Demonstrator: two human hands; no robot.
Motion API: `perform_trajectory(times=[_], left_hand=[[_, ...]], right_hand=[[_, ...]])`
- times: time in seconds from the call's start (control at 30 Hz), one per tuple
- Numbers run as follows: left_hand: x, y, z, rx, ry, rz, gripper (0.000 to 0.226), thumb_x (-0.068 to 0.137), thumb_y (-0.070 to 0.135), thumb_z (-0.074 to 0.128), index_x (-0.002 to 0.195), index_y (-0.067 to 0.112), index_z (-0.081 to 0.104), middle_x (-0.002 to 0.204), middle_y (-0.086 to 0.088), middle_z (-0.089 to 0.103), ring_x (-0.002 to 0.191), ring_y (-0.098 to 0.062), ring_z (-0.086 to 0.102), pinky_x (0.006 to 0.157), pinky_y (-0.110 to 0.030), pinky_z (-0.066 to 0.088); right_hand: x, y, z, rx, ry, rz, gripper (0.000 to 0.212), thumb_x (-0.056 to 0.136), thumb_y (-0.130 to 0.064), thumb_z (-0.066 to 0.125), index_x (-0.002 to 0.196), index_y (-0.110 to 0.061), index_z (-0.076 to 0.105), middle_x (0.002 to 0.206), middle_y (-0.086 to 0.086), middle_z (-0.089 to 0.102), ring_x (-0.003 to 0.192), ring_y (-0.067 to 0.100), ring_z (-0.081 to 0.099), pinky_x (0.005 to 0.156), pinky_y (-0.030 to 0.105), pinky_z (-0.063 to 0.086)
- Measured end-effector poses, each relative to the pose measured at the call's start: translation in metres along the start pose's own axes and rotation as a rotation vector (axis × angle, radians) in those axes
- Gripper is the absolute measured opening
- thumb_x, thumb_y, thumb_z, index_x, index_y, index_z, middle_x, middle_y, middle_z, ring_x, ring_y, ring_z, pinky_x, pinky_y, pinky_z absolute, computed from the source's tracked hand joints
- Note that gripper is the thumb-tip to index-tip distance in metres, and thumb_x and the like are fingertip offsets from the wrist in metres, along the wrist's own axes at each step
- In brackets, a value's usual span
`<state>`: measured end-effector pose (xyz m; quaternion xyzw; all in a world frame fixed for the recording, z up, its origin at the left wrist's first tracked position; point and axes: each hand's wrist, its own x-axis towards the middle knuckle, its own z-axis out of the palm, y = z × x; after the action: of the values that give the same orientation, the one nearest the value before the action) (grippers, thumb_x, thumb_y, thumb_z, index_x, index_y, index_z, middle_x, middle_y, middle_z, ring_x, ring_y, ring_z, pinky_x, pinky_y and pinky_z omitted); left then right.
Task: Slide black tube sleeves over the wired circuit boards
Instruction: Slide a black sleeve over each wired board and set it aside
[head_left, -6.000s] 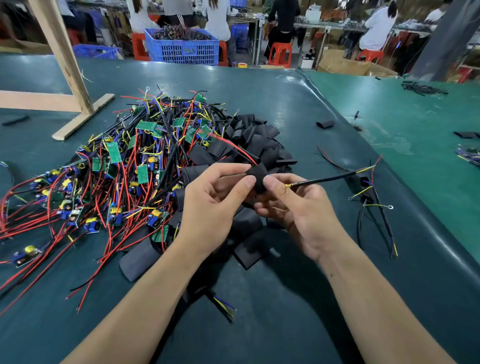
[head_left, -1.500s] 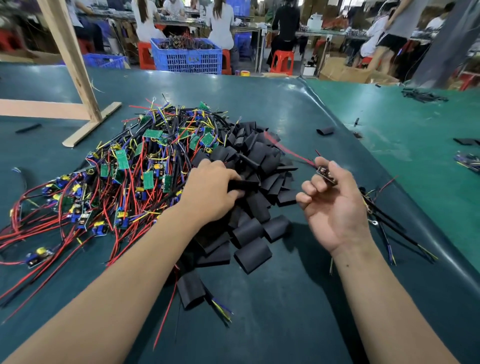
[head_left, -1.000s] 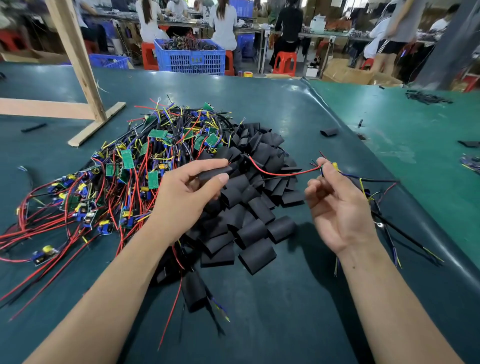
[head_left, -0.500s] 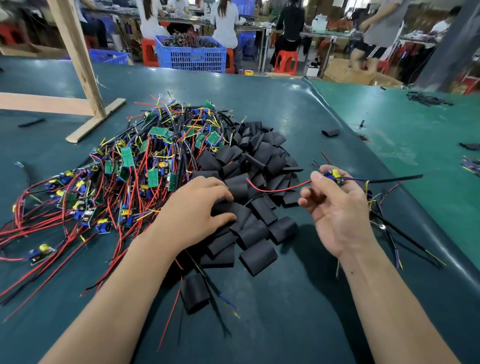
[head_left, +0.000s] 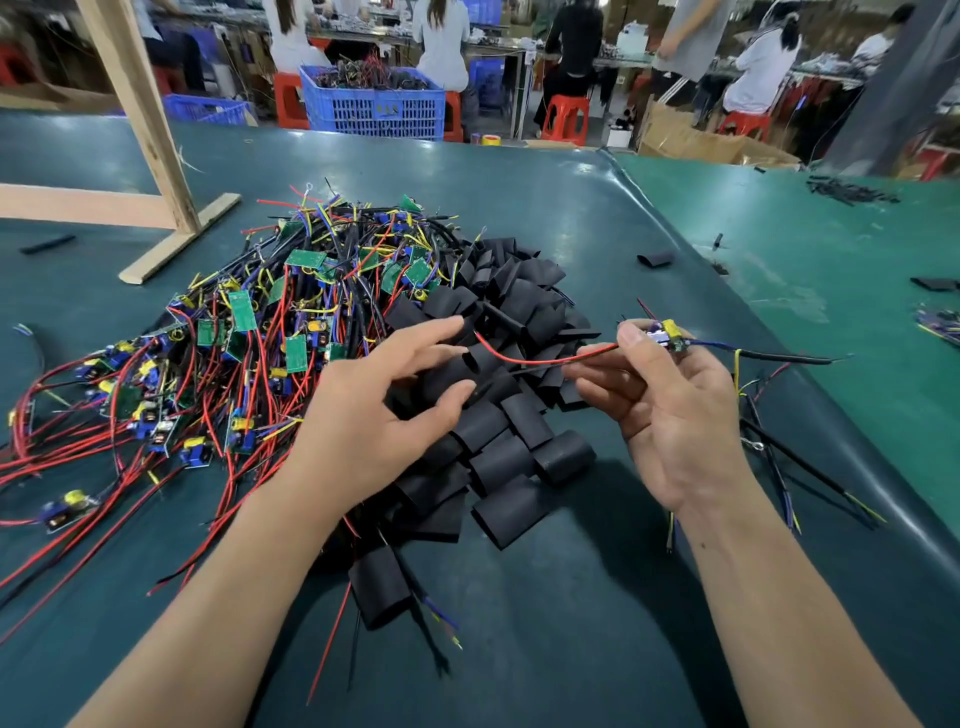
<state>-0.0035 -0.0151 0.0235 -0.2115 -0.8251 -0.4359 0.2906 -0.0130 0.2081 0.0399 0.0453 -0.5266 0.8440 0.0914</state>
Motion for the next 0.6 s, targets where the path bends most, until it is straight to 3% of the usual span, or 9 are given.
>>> perform_trajectory(times=[0.1, 0.27, 0.4, 0.6], left_hand=[[-0.0044, 0.0052, 0.0044, -0.077, 0.061, 0.062, 0.046, 0.080, 0.017, 0.077, 0.123, 0.021, 0.059, 0.109, 0.022, 0.066, 0.109, 0.007, 0.062, 0.094, -0.017, 0.049], [-0.0037, -0.0014, 0.0020, -0.109, 0.096, 0.083, 0.051, 0.075, 0.011, 0.079, 0.121, 0.017, 0.058, 0.111, 0.009, 0.069, 0.105, -0.004, 0.067, 0.095, -0.021, 0.050], [-0.0002, -0.0021, 0.0000, -0.072, 0.013, 0.101, 0.038, 0.082, 0.013, 0.062, 0.120, 0.009, 0.063, 0.106, -0.002, 0.063, 0.101, -0.011, 0.061, 0.090, -0.024, 0.047], [-0.0001, 0.0060, 0.0011, -0.162, -0.162, 0.045, 0.047, 0.079, 0.018, 0.049, 0.119, 0.001, 0.065, 0.098, -0.007, 0.058, 0.087, -0.015, 0.057, 0.077, -0.020, 0.042]], right_hand=[[-0.0021, -0.0009, 0.0018, -0.001, 0.000, 0.009, 0.016, 0.097, -0.007, 0.055, 0.087, -0.016, 0.064, 0.076, 0.011, 0.073, 0.066, 0.026, 0.073, 0.056, 0.025, 0.056], [-0.0015, -0.0034, -0.0003, -0.026, 0.041, -0.030, 0.014, 0.096, -0.003, 0.056, 0.089, -0.013, 0.063, 0.073, 0.010, 0.071, 0.060, 0.024, 0.071, 0.054, 0.025, 0.056], [-0.0012, -0.0036, -0.0020, -0.051, 0.030, -0.016, 0.012, 0.094, -0.004, 0.058, 0.090, -0.013, 0.065, 0.070, 0.009, 0.070, 0.056, 0.021, 0.069, 0.051, 0.023, 0.055], [-0.0015, 0.0021, 0.0010, -0.109, 0.011, 0.025, 0.011, 0.093, -0.004, 0.061, 0.089, -0.013, 0.067, 0.068, 0.008, 0.069, 0.055, 0.021, 0.068, 0.048, 0.022, 0.053]])
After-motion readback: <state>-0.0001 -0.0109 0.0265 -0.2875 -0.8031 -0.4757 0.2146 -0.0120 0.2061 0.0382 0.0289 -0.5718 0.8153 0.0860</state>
